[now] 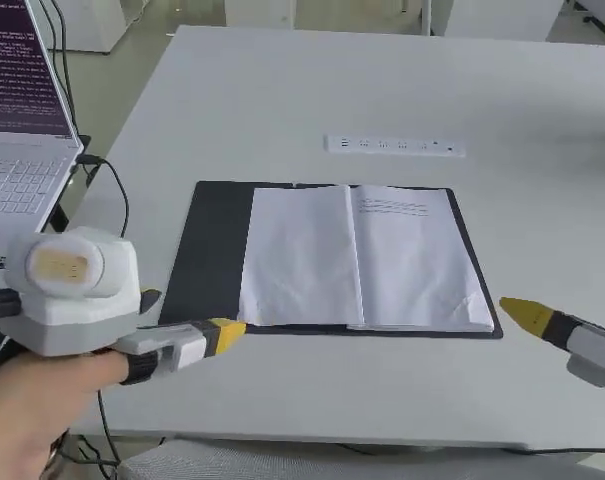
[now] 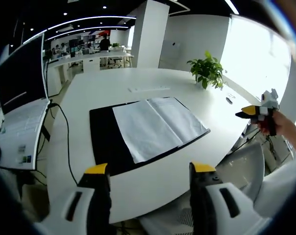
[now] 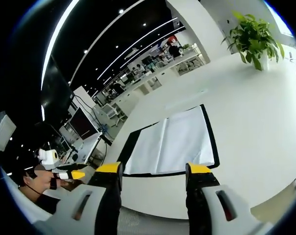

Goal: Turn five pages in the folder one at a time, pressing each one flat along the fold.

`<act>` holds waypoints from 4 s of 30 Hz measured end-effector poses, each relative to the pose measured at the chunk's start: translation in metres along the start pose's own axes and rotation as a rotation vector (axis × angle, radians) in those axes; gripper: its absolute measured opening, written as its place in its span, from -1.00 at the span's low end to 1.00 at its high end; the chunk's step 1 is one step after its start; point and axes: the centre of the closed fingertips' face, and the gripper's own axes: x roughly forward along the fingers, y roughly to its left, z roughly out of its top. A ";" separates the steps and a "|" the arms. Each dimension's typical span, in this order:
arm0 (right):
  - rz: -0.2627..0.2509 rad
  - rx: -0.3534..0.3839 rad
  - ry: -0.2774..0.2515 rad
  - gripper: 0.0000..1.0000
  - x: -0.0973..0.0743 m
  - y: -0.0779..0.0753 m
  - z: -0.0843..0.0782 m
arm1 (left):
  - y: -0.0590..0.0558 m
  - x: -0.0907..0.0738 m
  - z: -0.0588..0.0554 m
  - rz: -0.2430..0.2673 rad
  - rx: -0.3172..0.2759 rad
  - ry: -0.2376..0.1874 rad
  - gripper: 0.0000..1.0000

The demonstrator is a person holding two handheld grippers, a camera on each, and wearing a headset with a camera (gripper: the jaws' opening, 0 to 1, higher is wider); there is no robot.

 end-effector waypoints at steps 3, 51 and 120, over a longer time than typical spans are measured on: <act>-0.009 -0.018 -0.012 0.08 -0.006 -0.001 0.004 | 0.001 -0.010 0.005 0.009 0.004 -0.011 0.30; -0.074 -0.030 0.062 0.05 0.003 -0.054 -0.032 | -0.108 0.128 0.011 -0.145 0.234 0.074 0.22; -0.029 0.103 0.044 -0.29 0.073 -0.102 -0.037 | -0.173 0.318 0.009 -0.135 0.328 -0.122 -0.70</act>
